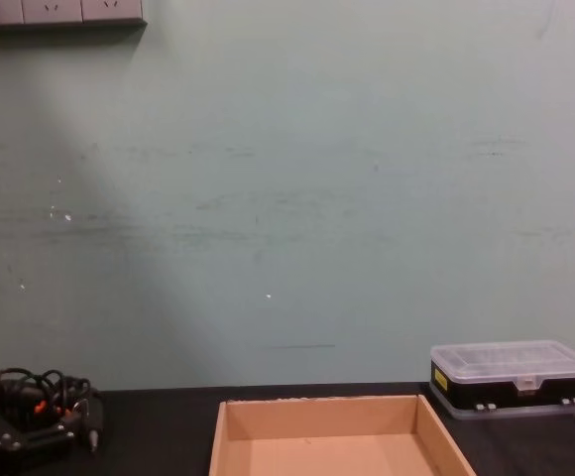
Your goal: Use one hand to pick up the angle iron from the table and place it into the box.
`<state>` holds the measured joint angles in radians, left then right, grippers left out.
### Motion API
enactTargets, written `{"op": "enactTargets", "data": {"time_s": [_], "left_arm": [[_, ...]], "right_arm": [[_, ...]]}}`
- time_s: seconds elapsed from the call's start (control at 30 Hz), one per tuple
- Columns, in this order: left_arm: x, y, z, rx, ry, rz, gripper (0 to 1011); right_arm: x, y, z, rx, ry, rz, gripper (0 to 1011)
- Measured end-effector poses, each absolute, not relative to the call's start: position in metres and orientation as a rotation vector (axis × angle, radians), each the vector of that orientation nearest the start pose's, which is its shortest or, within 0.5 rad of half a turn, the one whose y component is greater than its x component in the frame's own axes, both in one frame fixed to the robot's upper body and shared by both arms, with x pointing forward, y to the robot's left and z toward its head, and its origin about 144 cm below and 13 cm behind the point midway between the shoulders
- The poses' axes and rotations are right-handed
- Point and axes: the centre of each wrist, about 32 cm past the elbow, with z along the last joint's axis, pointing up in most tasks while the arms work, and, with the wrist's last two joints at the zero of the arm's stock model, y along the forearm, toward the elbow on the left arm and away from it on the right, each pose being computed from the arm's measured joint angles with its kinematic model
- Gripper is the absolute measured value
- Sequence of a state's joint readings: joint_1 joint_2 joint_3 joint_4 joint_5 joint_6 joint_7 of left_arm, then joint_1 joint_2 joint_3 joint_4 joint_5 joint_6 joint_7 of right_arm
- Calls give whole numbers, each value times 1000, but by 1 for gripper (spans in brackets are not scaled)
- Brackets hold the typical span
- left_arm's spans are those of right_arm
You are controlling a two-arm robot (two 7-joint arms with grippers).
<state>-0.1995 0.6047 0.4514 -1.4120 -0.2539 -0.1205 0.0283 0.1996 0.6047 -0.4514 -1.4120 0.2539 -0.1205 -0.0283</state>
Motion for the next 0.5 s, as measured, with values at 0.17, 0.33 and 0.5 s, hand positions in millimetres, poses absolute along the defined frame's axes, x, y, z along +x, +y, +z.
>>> {"op": "enactTargets", "data": {"time_s": [0.17,0.33,0.5], "left_arm": [[489,310,1140,304,-285,1248,1000],[489,310,1140,304,-285,1248,1000],[489,310,1140,304,-285,1248,1000]], "right_arm": [[489,-310,1140,-304,-285,-1248,1004],[489,-310,1140,-304,-285,-1248,1004],[489,-310,1140,-304,-285,-1248,1004]]}}
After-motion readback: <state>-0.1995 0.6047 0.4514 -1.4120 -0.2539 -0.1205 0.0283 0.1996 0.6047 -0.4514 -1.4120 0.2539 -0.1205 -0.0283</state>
